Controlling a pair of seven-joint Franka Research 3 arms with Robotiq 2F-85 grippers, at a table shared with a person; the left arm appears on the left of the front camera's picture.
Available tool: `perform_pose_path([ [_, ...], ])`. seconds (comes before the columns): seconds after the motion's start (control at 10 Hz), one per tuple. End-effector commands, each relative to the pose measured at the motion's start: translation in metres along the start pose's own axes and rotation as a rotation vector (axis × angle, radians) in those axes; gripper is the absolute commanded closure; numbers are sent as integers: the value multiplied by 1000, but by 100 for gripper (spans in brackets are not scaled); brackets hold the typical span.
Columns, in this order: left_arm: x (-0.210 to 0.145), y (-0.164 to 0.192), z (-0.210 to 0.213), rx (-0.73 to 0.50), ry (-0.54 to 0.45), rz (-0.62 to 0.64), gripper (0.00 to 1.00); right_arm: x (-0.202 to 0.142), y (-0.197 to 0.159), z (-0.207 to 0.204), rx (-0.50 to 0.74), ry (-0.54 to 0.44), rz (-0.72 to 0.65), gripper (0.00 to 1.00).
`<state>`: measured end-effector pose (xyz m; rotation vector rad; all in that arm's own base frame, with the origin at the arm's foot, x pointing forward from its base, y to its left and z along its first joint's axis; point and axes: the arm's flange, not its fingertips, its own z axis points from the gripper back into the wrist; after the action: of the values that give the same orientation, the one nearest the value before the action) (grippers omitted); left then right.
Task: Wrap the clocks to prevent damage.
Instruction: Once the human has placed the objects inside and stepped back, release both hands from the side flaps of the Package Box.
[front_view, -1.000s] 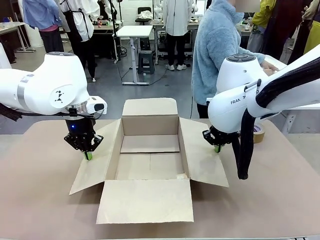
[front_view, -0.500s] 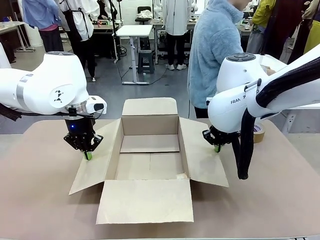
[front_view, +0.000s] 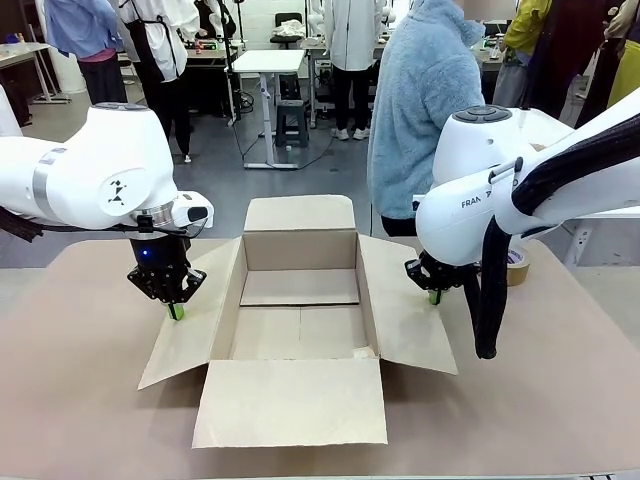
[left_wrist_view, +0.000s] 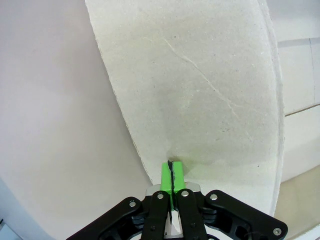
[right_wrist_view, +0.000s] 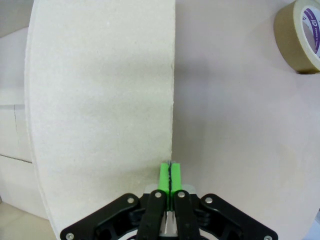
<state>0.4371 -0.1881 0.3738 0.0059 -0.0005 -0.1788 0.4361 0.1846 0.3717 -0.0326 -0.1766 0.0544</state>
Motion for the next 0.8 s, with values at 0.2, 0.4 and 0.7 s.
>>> perform_pose_path([
  [0.2, -1, -1, 2, 14, -8, -4, 100, 0, 0, 0, 0, 0, -4, 99],
  [0.4, -1, -1, 2, 14, -8, -4, 100, 0, 0, 0, 0, 0, -4, 99],
  [0.7, -1, -1, 2, 14, -8, -4, 100, 0, 0, 0, 0, 0, -4, 99],
])
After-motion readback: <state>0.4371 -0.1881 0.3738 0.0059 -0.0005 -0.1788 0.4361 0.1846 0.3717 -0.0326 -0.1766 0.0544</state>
